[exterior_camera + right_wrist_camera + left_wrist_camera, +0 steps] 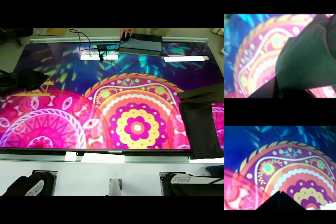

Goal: Fold the shirts.

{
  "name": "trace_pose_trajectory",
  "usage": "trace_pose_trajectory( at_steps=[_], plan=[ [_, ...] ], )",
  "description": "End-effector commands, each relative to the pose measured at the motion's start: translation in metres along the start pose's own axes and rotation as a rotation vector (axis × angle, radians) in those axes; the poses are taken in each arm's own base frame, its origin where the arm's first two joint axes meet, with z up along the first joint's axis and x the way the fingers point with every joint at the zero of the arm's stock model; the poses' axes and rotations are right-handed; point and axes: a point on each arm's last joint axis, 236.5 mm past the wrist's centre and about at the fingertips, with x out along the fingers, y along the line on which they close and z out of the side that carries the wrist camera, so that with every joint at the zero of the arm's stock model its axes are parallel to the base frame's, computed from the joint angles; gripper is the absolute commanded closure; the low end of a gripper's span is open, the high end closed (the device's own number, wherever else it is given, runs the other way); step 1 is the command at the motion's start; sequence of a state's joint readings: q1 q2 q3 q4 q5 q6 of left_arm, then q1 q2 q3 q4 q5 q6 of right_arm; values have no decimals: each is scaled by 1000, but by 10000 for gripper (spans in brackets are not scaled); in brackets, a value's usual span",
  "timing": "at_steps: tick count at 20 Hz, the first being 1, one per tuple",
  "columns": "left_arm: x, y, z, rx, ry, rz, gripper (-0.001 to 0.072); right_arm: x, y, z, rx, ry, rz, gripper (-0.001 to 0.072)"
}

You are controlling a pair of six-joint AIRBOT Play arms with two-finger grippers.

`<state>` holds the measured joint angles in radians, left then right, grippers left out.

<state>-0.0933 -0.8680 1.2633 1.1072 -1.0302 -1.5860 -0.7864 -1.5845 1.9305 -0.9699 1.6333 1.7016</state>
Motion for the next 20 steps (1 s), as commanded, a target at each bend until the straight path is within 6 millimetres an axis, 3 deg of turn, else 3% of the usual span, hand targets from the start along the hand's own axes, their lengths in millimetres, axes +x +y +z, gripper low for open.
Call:
trace_pose_trajectory(
  at_steps=[1,5,7,11,14,20],
  plan=[
    [0,0,1,-1,-5,0,669,-10,-43,-42,36,166,-193,684],
    [0,0,0,0,0,0,669,-42,-99,-40,99,90,-481,684],
    [0,0,0,-1,-1,0,669,-52,-121,-54,124,107,-581,685],
    [0,0,0,-1,0,0,669,-36,-163,-112,173,290,-688,684],
    [0,0,0,-1,0,0,669,-10,-185,-148,202,408,-700,684],
    [0,0,0,-1,0,0,669,5,-212,-182,222,511,-753,683]
  ],
)
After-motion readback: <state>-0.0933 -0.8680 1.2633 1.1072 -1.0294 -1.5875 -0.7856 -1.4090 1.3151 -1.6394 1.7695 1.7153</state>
